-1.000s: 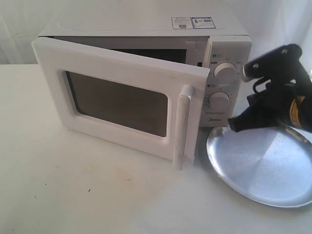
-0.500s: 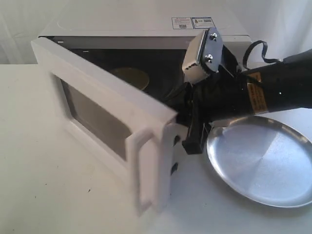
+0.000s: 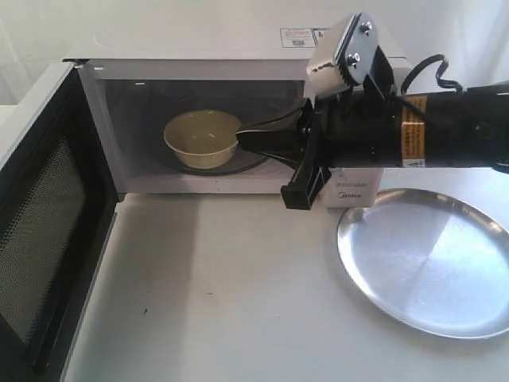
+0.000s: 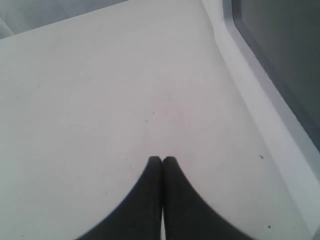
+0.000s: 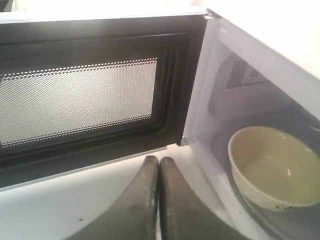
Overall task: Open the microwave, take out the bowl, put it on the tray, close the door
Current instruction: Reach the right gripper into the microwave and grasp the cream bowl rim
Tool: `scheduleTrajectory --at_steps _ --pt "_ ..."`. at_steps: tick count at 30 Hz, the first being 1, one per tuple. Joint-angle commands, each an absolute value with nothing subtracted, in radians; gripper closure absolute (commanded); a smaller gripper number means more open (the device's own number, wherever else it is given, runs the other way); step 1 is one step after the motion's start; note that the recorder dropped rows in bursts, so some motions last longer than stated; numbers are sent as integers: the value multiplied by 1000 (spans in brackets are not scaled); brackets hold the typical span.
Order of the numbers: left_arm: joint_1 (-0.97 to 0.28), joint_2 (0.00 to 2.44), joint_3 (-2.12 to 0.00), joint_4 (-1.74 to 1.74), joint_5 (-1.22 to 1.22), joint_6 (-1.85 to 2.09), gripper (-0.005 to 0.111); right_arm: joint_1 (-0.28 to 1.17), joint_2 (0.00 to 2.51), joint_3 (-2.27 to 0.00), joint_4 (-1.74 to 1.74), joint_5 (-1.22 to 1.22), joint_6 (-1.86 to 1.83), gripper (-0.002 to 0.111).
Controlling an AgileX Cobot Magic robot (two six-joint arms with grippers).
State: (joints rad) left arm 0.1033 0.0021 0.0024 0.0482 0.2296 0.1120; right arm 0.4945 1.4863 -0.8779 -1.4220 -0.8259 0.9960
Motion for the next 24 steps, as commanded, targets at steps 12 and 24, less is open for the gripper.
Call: scheduleTrajectory --at_steps 12,24 --pt "96 0 0 35 232 109 107 599 1864 -1073 -1065 -824 621 79" --pt "96 0 0 35 232 109 107 656 2095 -1380 -1078 -507 592 33"
